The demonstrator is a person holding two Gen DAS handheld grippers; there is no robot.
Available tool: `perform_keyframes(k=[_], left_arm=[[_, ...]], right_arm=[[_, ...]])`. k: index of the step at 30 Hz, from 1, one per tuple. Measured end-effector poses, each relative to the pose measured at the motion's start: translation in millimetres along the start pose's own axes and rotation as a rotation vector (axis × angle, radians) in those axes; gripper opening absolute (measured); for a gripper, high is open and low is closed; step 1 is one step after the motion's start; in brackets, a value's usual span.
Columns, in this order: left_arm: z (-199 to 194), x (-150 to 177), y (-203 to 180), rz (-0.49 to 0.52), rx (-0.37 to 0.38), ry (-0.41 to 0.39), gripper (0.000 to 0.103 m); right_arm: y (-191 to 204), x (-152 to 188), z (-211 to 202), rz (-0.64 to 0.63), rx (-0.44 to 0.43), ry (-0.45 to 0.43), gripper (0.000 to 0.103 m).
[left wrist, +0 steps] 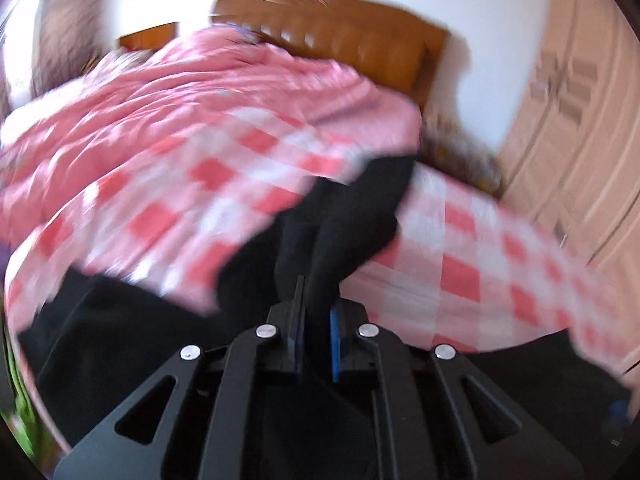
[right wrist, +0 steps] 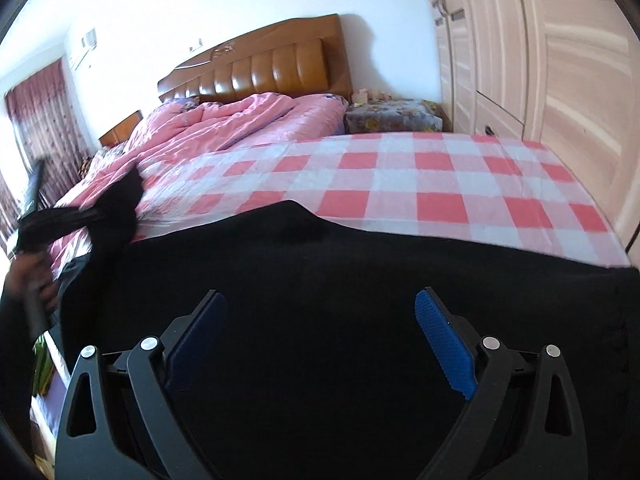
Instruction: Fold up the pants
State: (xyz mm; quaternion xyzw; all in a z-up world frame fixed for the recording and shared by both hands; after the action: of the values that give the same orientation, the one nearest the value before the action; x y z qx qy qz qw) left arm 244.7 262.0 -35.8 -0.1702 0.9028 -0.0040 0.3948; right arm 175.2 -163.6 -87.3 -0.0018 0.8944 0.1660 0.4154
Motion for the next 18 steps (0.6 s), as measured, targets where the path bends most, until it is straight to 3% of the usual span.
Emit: perform_keyframes(k=[3, 6, 8, 9, 11, 13, 14, 15, 17, 18], left_arm=[[-29, 15, 59, -0.103, 0.037, -0.019, 0.011], [-33, 44, 127, -0.231, 0.004, 0.018, 0.017], [-22, 76, 177, -0.385, -0.011, 0.100, 0.017], [-15, 92, 199, -0.471, 0.016, 0.144, 0.017], [-18, 104, 213, -0.528, 0.089, 0.124, 0.017], [-26, 103, 208, -0.482, 0.057, 0.097, 0.017], [-31, 100, 204, -0.467, 0.039, 0.083, 0.022], [-34, 98, 200, -0.468, 0.045, 0.070, 0.043], [-40, 91, 194, -0.455, 0.053, 0.032, 0.068], [-41, 89, 193, -0.444, 0.029, 0.024, 0.068]], right_arm=[[-11, 3, 2, 0.063, -0.012, 0.007, 0.093], [-21, 3, 3, 0.125, -0.021, 0.009, 0.093], [-26, 4, 3, 0.153, -0.018, 0.007, 0.093], [-27, 4, 4, 0.164, -0.017, 0.010, 0.093], [-28, 5, 6, 0.174, -0.011, 0.023, 0.093], [-28, 6, 9, 0.171, -0.006, 0.034, 0.093], [-27, 6, 11, 0.166, -0.002, 0.038, 0.093], [-26, 6, 11, 0.162, 0.000, 0.041, 0.093], [-25, 7, 13, 0.158, 0.004, 0.044, 0.093], [-25, 8, 13, 0.159, 0.004, 0.045, 0.093]])
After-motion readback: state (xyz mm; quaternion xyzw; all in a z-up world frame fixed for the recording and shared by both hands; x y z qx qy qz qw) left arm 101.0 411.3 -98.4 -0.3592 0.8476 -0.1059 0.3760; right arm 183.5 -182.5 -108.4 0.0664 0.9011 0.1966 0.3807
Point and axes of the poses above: each gripper's, at about its wrist camera, not at the fingertips, and z roughly the way its jaws point, y to its left, x to its underside, the point moved 4 cm from there along z, roughly the way its jaws point, and after that the axes turned 7 degrees about -x, right-handed, at the moved point
